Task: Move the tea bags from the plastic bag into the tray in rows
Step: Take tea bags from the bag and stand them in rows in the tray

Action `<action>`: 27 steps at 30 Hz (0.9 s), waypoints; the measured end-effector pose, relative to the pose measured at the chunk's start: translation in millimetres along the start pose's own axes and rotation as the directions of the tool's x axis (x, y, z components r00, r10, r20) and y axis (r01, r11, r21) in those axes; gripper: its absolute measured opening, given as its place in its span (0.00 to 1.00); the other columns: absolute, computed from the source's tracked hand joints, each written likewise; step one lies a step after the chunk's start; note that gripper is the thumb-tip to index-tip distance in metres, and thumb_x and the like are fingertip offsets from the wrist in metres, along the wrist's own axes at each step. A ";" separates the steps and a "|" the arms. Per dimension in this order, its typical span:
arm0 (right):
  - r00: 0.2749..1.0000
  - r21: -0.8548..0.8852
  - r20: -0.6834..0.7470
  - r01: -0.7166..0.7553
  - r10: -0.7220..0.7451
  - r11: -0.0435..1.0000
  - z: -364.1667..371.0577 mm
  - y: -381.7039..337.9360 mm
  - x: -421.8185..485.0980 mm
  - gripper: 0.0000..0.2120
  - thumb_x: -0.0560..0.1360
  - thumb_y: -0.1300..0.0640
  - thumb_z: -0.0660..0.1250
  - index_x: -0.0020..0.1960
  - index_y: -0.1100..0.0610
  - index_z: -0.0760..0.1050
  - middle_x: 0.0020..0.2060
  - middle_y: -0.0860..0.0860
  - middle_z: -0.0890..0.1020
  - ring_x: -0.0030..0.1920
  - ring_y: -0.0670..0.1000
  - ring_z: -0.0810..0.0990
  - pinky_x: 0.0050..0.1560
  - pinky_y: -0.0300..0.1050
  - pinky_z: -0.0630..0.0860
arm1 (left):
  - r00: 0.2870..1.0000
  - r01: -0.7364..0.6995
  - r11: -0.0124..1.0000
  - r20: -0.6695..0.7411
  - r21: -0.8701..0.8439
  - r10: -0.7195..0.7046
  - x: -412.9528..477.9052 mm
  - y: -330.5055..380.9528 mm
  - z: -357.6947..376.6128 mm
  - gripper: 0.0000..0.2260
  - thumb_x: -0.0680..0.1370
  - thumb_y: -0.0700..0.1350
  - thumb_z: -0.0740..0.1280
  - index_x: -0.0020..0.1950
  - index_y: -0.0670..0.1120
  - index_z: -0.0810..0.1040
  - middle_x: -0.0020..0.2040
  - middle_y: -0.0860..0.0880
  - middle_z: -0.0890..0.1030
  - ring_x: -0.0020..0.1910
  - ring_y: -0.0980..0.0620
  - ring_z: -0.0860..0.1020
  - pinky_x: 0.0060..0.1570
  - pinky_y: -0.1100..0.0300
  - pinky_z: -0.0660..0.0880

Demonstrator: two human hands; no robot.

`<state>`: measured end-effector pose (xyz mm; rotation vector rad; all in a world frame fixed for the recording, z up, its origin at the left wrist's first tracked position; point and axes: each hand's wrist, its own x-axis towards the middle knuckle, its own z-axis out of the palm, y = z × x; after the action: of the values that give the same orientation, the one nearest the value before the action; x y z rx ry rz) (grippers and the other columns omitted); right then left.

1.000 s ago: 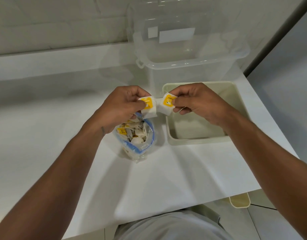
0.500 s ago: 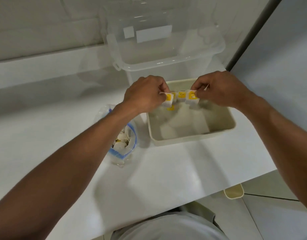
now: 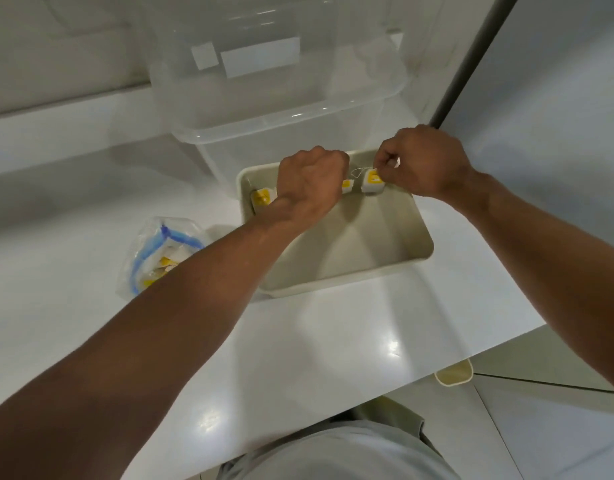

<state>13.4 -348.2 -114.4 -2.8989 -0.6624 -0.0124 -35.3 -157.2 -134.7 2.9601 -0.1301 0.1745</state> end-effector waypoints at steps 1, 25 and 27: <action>1.000 -0.023 0.003 0.024 -0.024 0.999 2.1 -0.2 1.1 0.07 0.75 0.48 0.66 0.49 0.45 0.82 0.47 0.48 0.80 0.51 0.54 0.77 0.41 0.43 0.68 | 1.000 0.004 1.000 0.003 -0.007 -0.004 1.9 1.3 4.5 0.11 0.77 0.44 0.64 0.55 0.54 0.81 0.52 0.47 0.81 0.51 0.42 0.79 0.43 0.57 0.65; 0.994 -0.577 0.085 0.103 -0.067 0.810 24.6 -32.4 17.1 0.03 0.63 0.59 0.73 0.36 0.56 0.80 0.34 0.53 0.79 0.42 0.58 0.77 0.42 0.49 0.70 | 0.977 -0.170 0.954 0.172 0.247 0.130 24.9 16.3 27.3 0.11 0.54 0.47 0.79 0.25 0.50 0.76 0.20 0.52 0.75 0.17 0.51 0.73 0.28 0.66 0.56; 0.993 -0.584 0.112 0.103 -0.046 0.805 21.7 -35.4 14.6 0.03 0.63 0.59 0.72 0.36 0.55 0.80 0.34 0.52 0.78 0.41 0.57 0.77 0.42 0.48 0.70 | 0.981 -0.166 0.953 0.140 0.252 0.134 21.0 16.1 28.8 0.10 0.55 0.48 0.78 0.28 0.50 0.78 0.21 0.51 0.75 0.18 0.50 0.74 0.28 0.66 0.56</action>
<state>10.7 -306.9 -129.4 -3.4839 -0.9329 -0.1162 -12.9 -179.8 -157.6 3.2261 -0.3779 0.0312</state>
